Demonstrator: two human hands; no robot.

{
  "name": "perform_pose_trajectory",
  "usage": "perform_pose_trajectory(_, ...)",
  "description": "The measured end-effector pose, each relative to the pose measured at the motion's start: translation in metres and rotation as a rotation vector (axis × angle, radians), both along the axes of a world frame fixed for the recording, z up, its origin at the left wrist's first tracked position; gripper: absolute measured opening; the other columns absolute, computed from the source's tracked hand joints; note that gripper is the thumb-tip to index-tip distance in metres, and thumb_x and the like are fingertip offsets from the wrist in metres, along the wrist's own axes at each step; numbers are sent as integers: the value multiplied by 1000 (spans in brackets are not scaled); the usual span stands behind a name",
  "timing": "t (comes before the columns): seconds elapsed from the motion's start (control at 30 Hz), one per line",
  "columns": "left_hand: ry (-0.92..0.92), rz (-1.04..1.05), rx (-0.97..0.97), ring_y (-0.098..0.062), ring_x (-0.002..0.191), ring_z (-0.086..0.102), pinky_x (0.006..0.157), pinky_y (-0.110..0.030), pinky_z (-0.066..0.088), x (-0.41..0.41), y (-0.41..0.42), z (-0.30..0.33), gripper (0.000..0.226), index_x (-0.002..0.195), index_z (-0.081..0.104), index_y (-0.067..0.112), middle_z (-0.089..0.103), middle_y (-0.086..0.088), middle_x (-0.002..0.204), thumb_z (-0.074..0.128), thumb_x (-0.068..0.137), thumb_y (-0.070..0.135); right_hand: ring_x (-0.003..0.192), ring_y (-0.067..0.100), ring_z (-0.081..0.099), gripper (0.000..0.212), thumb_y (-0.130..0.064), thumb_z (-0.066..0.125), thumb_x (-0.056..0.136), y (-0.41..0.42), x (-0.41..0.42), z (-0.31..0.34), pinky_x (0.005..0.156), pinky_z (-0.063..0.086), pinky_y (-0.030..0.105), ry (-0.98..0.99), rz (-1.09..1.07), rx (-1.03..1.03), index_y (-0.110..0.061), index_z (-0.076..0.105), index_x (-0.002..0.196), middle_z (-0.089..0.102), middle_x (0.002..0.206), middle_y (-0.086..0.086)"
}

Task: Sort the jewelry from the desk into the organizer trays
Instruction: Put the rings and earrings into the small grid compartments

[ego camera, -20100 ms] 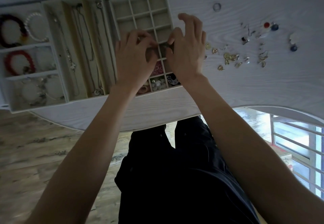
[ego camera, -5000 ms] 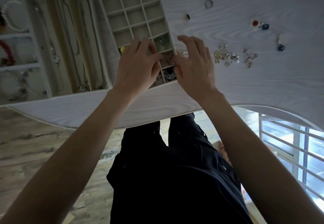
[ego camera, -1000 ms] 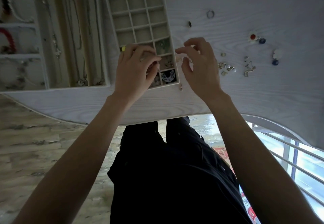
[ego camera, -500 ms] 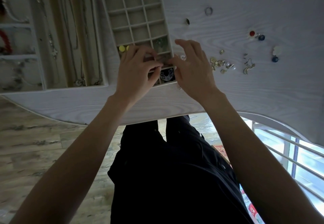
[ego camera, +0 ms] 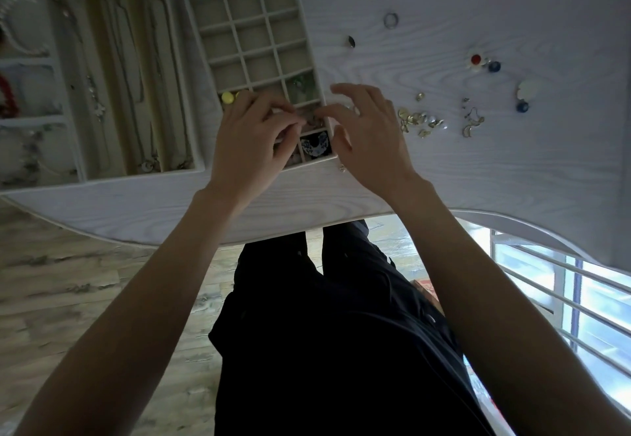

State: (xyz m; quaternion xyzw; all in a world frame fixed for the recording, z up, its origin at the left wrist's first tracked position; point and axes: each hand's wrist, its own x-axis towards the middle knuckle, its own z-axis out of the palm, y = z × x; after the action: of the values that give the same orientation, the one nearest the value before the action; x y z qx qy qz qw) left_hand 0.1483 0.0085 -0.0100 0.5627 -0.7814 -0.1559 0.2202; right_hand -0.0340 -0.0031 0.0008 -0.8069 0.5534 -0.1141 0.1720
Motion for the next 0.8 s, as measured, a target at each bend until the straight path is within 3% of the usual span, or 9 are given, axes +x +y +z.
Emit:
perform_pose_trajectory(0.1,67,-54,15,-24,88,57,82,-27,38,-8,0,17,24,103,70,10,68,-5,94,50,98,22,100,28,60,29,-1,52,79,6,-12,11,81,47,37,-146,-80,-38,-11,69,102,64,112,9)
perform_pose_trajectory(0.2,233,-98,99,-14,76,59,70,-27,45,-32,4,41,23,114,61,10,65,1,90,49,97,21,86,20,66,28,-4,51,84,21,-41,17,71,53,37,-243,-281,-16,-12,69,103,69,99,1)
perform_pose_trajectory(0.33,376,-239,131,-9,64,56,59,-18,42,-90,3,57,24,111,61,7,64,4,85,53,93,19,83,14,67,24,-7,52,85,43,-99,10,76,54,37,-243,-587,0,-15,71,99,72,92,-3)
perform_pose_trajectory(0.43,219,-270,108,-14,78,57,69,-22,43,-136,-6,39,20,104,65,10,65,0,91,59,87,18,88,19,64,23,-7,54,86,46,-141,3,81,52,34,-231,-710,34,-14,71,99,70,99,2)
perform_pose_trajectory(0.6,-112,-195,189,-26,106,52,89,-36,41,-182,-20,1,31,111,63,15,62,-5,111,65,80,16,104,29,50,31,-9,54,86,34,-185,-12,78,32,23,-50,-643,128,-15,63,115,57,120,9)
perform_pose_trajectory(0.8,-132,-128,241,-29,108,51,91,-35,42,-192,-13,-10,37,117,62,10,58,-10,117,65,80,8,110,30,43,39,-14,56,88,17,-190,-18,82,39,31,-46,-459,200,-15,55,127,47,125,13)
